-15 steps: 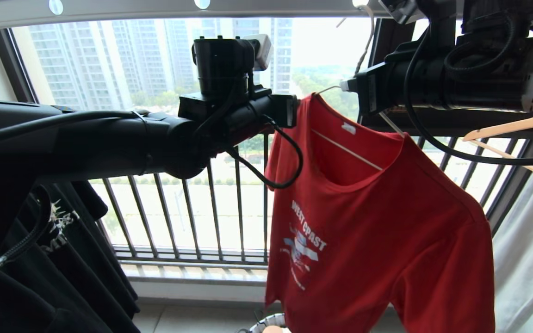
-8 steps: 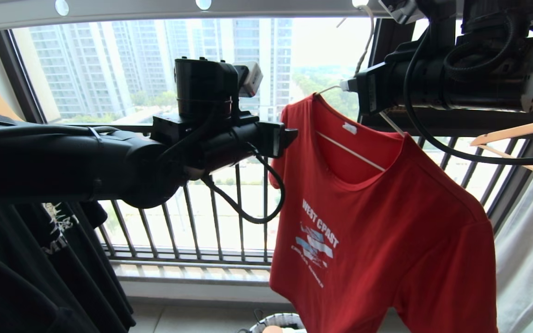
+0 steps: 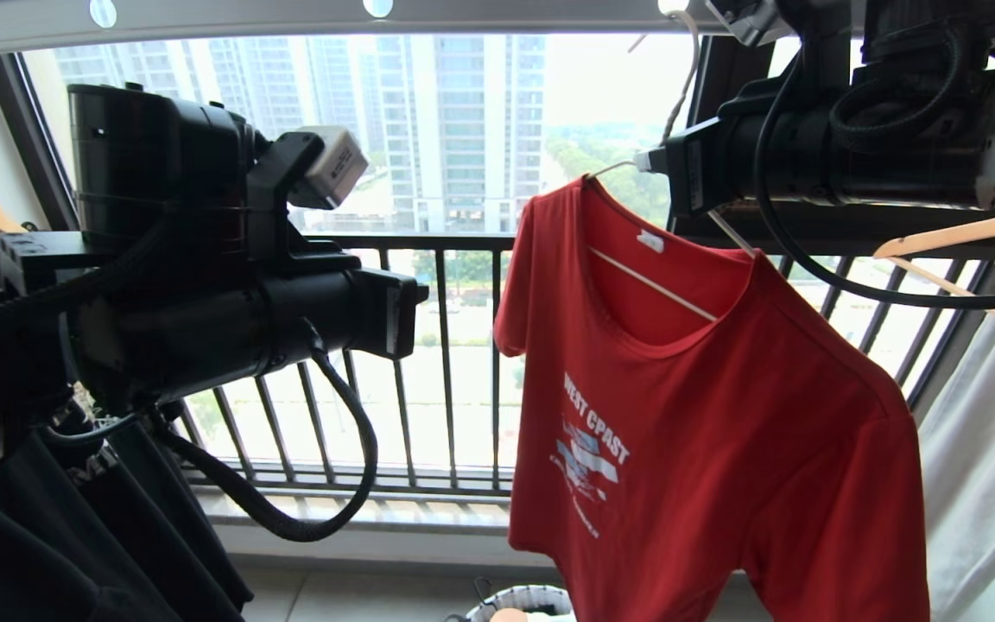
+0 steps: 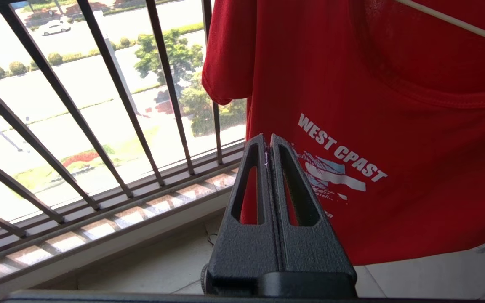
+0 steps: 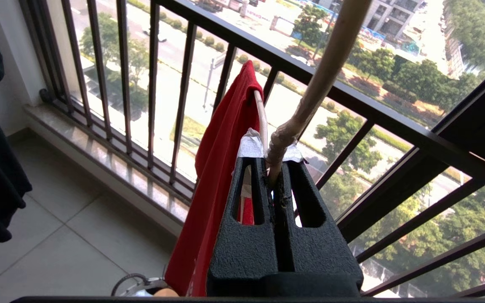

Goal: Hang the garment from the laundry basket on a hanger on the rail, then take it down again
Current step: Take the clothes off the clothes rack

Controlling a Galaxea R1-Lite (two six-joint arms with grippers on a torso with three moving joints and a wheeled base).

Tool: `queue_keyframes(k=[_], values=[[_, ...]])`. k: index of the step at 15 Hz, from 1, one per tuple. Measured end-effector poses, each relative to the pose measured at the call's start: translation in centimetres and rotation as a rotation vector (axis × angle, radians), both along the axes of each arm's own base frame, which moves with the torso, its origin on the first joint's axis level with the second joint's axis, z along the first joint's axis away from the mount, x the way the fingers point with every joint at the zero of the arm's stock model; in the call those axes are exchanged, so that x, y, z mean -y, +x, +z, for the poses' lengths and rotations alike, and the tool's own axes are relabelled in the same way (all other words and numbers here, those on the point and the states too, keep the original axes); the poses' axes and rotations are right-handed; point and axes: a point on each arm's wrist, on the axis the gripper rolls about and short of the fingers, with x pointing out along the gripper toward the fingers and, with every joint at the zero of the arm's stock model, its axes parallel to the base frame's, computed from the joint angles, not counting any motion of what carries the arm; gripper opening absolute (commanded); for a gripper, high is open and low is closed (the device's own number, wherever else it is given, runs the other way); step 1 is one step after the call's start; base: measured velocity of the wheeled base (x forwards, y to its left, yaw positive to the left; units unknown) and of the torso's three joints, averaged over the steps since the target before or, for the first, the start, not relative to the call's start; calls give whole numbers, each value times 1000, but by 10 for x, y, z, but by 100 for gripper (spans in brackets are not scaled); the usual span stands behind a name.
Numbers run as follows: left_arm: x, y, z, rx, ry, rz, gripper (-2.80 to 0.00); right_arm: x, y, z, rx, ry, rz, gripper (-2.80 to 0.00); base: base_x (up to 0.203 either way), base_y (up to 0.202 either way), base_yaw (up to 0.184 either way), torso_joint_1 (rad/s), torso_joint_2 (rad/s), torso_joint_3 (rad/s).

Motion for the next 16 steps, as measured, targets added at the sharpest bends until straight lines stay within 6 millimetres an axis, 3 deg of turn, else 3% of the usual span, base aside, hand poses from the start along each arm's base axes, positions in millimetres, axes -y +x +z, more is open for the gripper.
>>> queue_keyframes(k=[4,7,12,13,16], values=[[-25,-28,25,-23,11,12,-280,-1,2,-2,-2,-21,7,0,0,0,0,0,0,0],[-33,-34,34,6,-7,25,-280,2,-3,-4,-22,-33,5,0,0,0,0,0,0,0],[-39,-42,32,-32,23,24,-280,26,-46,8,-12,-28,4,0,0,0,0,0,0,0],[-40,-45,29,-48,35,21,-280,33,-60,11,-3,-24,5,-280,0,0,0,0,0,0],[-43,-50,22,-92,61,20,-280,58,-103,15,10,-17,-3,-280,0,0,0,0,0,0]])
